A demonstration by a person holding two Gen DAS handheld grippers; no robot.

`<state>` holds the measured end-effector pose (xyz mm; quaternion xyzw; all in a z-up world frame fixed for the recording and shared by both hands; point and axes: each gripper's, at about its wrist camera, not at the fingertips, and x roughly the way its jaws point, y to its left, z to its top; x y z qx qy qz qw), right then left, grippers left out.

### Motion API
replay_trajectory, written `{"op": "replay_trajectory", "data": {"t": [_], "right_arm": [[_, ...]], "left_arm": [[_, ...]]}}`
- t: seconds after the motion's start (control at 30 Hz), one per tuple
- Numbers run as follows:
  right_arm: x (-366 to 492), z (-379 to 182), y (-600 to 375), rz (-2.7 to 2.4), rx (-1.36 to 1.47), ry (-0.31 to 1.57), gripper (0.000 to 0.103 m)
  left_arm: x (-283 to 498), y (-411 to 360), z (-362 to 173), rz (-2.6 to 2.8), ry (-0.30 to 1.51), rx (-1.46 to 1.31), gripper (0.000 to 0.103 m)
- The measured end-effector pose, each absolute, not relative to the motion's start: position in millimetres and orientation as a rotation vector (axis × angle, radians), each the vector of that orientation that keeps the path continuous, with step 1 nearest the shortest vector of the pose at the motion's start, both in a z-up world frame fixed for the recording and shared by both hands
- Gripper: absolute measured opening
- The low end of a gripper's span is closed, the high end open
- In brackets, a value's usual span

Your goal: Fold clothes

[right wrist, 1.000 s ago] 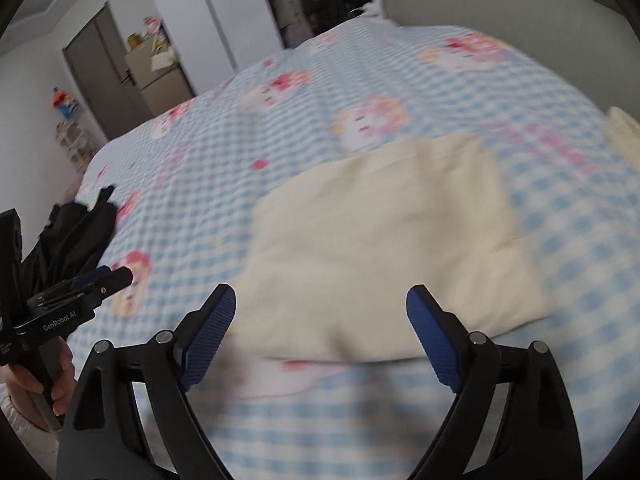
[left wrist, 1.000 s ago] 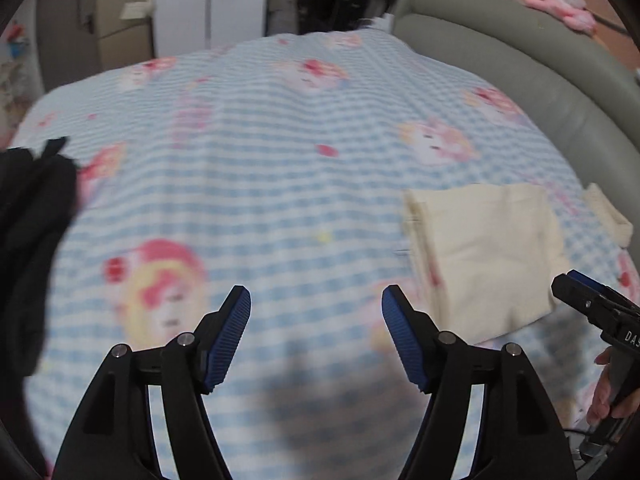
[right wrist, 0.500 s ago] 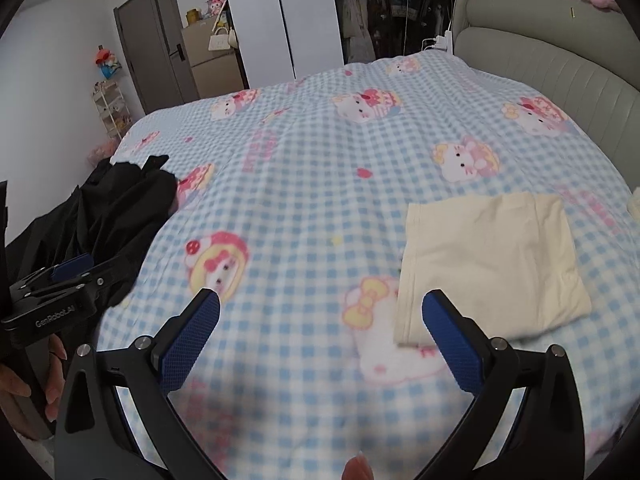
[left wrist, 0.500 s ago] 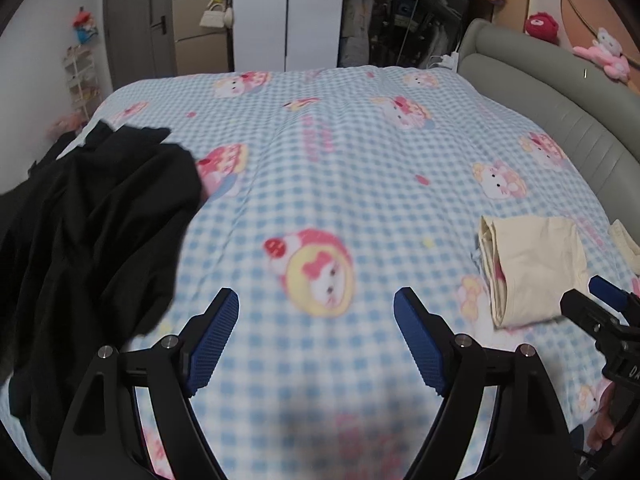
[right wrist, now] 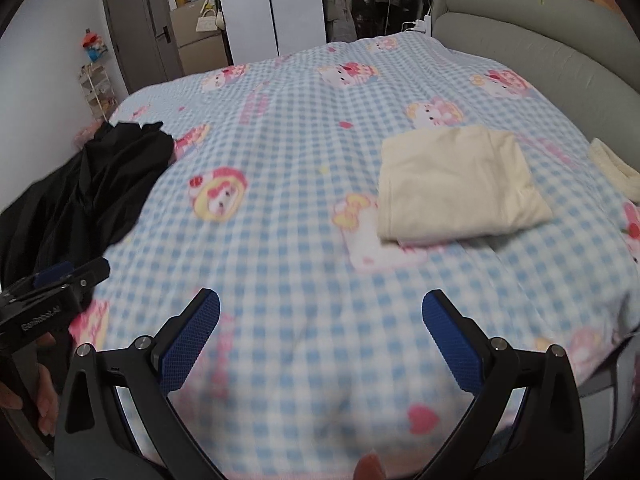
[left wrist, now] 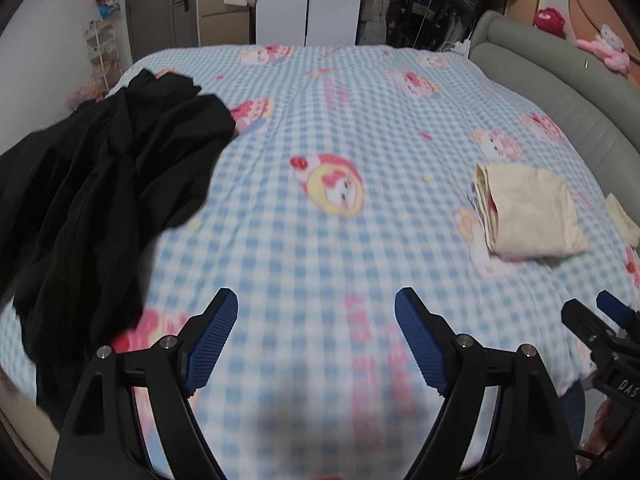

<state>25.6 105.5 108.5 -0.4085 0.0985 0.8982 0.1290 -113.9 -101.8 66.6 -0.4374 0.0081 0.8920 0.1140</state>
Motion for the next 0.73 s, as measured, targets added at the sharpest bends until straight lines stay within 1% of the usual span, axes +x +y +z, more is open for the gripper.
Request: {"op": "replay_trajectory", "data": {"t": [0.2, 0.33, 0.73], "right_arm": [[78, 103, 92, 2.597, -1.188, 0.295, 0.102], [108, 100, 85, 2.598, -1.161, 0.307, 0.102], [130, 91, 79, 2.623, -1.178, 0.3, 0.102]], "left_arm": [[-49, -114, 69, 2.661, -0.022, -1.239, 0.087], [-22, -114, 69, 2.664, 0.017, -1.224, 0.088], [-2, -113, 70, 2.677, 0.006, -1.188, 0.088]]}}
